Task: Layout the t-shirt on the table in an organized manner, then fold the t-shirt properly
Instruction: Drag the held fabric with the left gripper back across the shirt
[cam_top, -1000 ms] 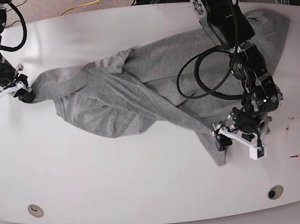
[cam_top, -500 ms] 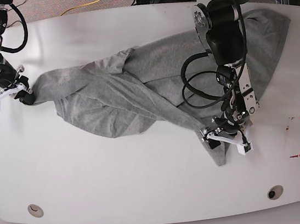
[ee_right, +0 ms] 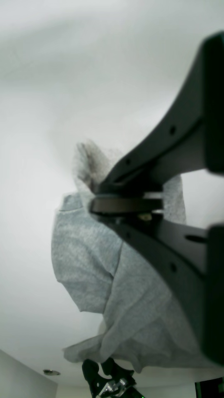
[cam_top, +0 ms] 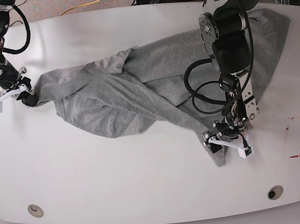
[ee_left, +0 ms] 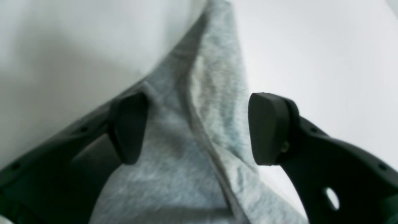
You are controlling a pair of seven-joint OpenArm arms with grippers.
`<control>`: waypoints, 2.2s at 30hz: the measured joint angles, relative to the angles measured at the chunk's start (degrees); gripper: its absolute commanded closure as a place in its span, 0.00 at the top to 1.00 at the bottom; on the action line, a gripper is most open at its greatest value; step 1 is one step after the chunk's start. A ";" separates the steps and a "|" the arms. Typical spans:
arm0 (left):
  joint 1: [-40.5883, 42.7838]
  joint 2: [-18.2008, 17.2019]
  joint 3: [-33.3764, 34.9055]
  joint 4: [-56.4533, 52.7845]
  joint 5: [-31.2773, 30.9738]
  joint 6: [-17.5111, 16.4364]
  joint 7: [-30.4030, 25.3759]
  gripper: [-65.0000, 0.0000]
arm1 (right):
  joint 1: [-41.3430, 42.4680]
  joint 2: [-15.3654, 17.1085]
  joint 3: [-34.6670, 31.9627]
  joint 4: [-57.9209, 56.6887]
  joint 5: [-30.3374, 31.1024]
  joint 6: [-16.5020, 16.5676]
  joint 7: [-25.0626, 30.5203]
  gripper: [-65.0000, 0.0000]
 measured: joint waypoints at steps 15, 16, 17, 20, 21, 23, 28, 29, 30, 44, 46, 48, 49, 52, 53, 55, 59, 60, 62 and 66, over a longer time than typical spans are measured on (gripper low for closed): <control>1.40 0.66 4.59 1.62 -0.31 0.07 1.27 0.73 | 0.74 0.00 0.00 0.00 -0.04 -0.26 -0.02 0.00; 1.44 0.96 4.79 1.92 -0.31 0.02 1.55 0.73 | 0.76 0.00 0.00 0.00 -0.04 -0.26 -0.02 0.00; 1.55 1.42 4.90 2.47 -0.39 0.07 2.54 0.73 | 0.79 0.00 0.00 0.00 -0.02 -0.26 0.00 0.00; 1.62 2.21 5.05 3.63 -0.44 0.00 3.93 0.73 | 0.81 0.00 0.00 0.00 -0.02 -0.26 0.00 0.00; 1.66 2.34 5.14 3.91 -0.44 0.00 3.98 0.73 | 0.79 0.00 0.00 0.00 -0.02 -0.26 0.00 0.00; 1.75 2.45 5.25 4.31 -0.46 -0.02 3.89 0.73 | 0.76 0.00 0.00 0.00 -0.04 -0.31 -0.02 0.00; 1.95 2.14 5.22 4.31 -0.44 0.02 3.98 0.73 | 0.81 0.00 0.00 0.00 -0.04 -0.46 0.00 0.00; 1.99 2.01 5.22 4.31 -0.42 0.07 4.00 0.73 | 0.79 0.00 0.00 0.00 -0.02 -0.46 0.00 0.00; 2.01 1.92 5.11 4.28 -0.39 0.09 3.98 0.73 | 0.79 0.00 0.00 0.00 0.02 -0.39 -0.02 0.00; 0.31 3.13 5.29 -2.95 -0.66 -0.46 -3.85 0.72 | 0.79 0.02 0.00 0.00 -0.09 -0.46 -0.02 0.00; -0.37 3.10 5.29 -3.96 -0.61 -0.44 -3.74 0.72 | 0.81 0.02 0.00 0.00 -0.02 -0.44 -0.02 0.00; -0.55 3.13 5.29 -4.22 -0.61 -0.42 -3.58 0.72 | 0.85 0.00 0.00 0.00 -0.04 -0.46 0.00 0.00; -0.46 3.13 5.29 -4.22 -0.61 -0.42 -3.82 0.71 | 0.83 0.00 0.00 0.00 -0.02 -0.44 0.00 0.00; -0.33 3.30 5.27 -4.15 -0.59 -0.42 -4.28 0.59 | 0.81 0.02 0.00 0.00 -0.02 -0.46 -0.02 0.00; -0.39 3.41 5.27 -4.17 -0.57 -0.22 -4.07 0.54 | 0.81 0.02 0.00 0.00 -0.07 -0.48 -0.02 0.00; -0.35 3.54 5.27 -4.17 -0.57 0.00 -3.74 0.44 | 0.79 0.02 0.00 0.00 -0.02 -0.46 0.00 0.00; -0.13 3.61 5.27 -4.20 -0.59 0.02 -3.72 0.31 | 0.81 0.00 0.00 0.00 -0.02 -0.42 0.00 0.00; -0.09 3.61 5.22 -4.22 -0.57 0.02 -3.54 0.29 | 0.81 0.00 0.00 0.00 -0.02 -0.44 -0.02 0.00; -0.02 3.61 5.22 -4.22 -0.57 0.02 -3.50 0.24 | 0.76 0.02 0.00 0.00 -0.04 -0.46 0.00 0.00; 0.00 3.63 5.01 -4.22 -0.66 0.04 -3.32 0.11 | 0.79 0.00 0.00 0.00 -0.02 -0.44 0.00 0.00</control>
